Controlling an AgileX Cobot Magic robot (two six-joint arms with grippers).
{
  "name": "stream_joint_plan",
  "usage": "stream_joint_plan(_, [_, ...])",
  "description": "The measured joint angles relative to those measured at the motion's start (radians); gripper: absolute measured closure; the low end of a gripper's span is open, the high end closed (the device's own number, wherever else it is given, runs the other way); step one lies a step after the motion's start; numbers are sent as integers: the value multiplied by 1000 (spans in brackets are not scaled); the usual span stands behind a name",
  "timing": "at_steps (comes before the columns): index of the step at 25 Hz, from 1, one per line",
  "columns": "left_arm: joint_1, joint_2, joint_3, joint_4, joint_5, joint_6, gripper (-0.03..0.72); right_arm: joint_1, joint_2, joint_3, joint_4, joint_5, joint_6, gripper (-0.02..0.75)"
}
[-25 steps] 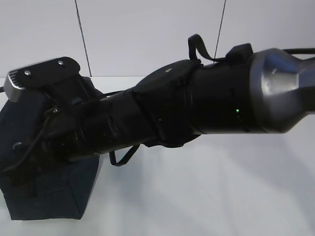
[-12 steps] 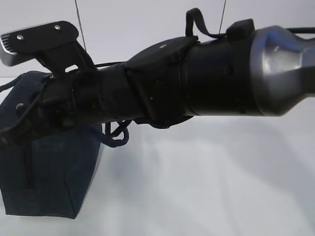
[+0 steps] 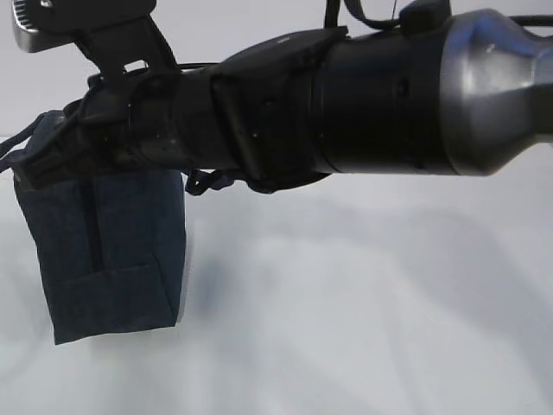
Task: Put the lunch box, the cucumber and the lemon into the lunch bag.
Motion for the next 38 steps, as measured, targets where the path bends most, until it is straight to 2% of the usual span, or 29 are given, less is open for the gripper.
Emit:
stream_joint_plan(7, [0,0,0,-82,-113,0,330,0,3,0,60,61,-2,751])
stream_joint_plan(13, [0,23,0,-106,-189,20,330,0,3,0,66,78,-1,751])
stream_joint_plan(20, [0,168,0,-138,-311,130,330,0,3,0,68,86,-3,751])
stream_joint_plan(24, [0,265,0,-214,-333,239,330,0,3,0,70,86,-3,751])
stream_joint_plan(29, [-41,342,0,-318,-386,352,330,0,3,0,70,88,-3,751])
stream_joint_plan(38, [-112,424,0,-340,-519,395,340,0,4,0,70,88,-3,751])
